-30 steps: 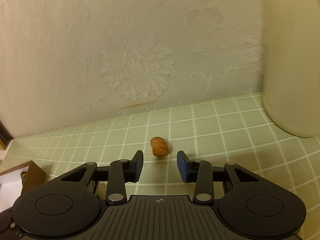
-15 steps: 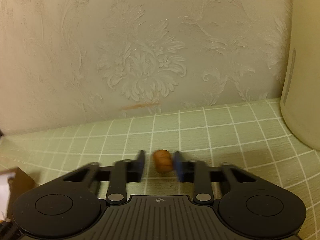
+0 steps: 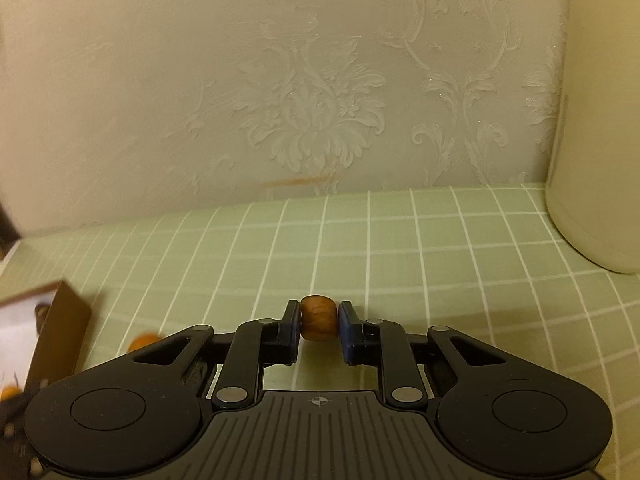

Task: Organize fruits
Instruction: 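Carry the orange in the left tool over the box while the right tool carries its piece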

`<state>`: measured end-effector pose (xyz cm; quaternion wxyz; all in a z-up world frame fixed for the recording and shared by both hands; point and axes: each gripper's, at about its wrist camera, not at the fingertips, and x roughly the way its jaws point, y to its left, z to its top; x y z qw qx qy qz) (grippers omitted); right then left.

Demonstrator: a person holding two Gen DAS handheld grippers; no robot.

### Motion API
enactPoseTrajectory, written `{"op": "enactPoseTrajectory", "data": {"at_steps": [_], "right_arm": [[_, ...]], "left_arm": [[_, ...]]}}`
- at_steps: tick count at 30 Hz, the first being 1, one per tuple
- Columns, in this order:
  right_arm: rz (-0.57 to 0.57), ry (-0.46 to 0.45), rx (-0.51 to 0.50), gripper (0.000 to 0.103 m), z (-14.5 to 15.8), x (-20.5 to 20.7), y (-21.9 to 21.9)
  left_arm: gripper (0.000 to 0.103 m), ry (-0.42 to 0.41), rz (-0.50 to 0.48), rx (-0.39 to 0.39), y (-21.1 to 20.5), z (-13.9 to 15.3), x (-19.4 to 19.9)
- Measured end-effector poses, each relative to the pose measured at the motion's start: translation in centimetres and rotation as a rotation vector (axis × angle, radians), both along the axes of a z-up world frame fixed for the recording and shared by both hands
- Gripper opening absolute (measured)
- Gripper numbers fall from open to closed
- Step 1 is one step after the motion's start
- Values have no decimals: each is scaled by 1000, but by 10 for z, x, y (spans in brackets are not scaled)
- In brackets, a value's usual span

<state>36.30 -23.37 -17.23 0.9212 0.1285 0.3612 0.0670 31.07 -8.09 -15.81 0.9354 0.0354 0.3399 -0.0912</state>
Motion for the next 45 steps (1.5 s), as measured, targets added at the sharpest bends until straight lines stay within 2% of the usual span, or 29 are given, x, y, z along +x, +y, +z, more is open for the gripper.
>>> {"op": "enactPoseTrajectory", "data": {"at_steps": [6, 13, 17, 22, 27, 31, 36, 45], "right_arm": [[10, 16, -36, 20, 1, -20, -4], [5, 25, -17, 21, 1, -25, -8], [7, 32, -17, 21, 2, -22, -6], [24, 32, -50, 20, 4, -22, 2], [35, 42, -39, 20, 6, -26, 5], [29, 40, -38, 20, 14, -32, 5], [6, 37, 3, 20, 25, -57, 4], [11, -75, 33, 20, 66, -115, 12]], "left_arm": [[34, -29, -9, -4, 1, 3, -1], [37, -74, -16, 38, -8, 1, 2], [32, -84, -11, 50, -10, 1, 1], [30, -74, -9, 22, -6, 1, 1], [30, -56, -17, -16, -2, 3, -5], [30, -57, -26, -18, 0, 8, -12], [30, -74, -37, -28, 7, 21, -27], [30, -133, -69, -31, 24, 53, -71]]}}
